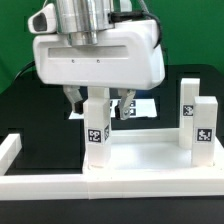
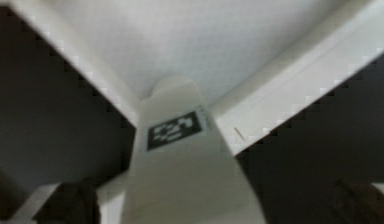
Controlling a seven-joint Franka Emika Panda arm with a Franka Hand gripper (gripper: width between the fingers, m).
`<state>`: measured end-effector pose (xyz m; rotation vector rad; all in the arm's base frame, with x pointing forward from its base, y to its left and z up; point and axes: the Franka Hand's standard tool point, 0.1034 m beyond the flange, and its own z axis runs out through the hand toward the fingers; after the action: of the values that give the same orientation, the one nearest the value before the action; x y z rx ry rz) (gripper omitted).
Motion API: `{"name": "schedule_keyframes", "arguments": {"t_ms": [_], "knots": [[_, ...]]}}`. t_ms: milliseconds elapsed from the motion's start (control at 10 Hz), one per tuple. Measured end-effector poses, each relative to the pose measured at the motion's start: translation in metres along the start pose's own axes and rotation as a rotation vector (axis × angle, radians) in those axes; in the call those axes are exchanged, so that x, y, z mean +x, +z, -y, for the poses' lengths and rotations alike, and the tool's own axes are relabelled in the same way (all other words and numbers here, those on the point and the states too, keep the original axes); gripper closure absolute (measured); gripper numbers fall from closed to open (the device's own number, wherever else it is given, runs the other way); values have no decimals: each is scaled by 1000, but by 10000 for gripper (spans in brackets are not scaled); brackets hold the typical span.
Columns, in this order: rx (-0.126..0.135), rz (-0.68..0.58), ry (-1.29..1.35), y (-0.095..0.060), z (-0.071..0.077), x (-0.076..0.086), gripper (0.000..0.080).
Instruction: Assemble desk
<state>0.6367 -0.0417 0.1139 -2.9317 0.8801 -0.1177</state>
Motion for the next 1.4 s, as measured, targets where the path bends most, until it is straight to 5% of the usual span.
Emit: {"name": "schedule_keyframes", "arguments": {"t_ms": [200, 300, 400, 500, 800, 1400], "knots": [[-1, 1, 7, 1, 0, 0, 150], [-1, 1, 28, 1, 0, 0, 267], [-1, 1, 45, 1, 0, 0, 267], [-2, 2, 152, 1, -1, -1, 451], [-14, 11, 444, 2, -8, 2, 504], [63, 70, 1266, 4, -7, 2, 506]]}}
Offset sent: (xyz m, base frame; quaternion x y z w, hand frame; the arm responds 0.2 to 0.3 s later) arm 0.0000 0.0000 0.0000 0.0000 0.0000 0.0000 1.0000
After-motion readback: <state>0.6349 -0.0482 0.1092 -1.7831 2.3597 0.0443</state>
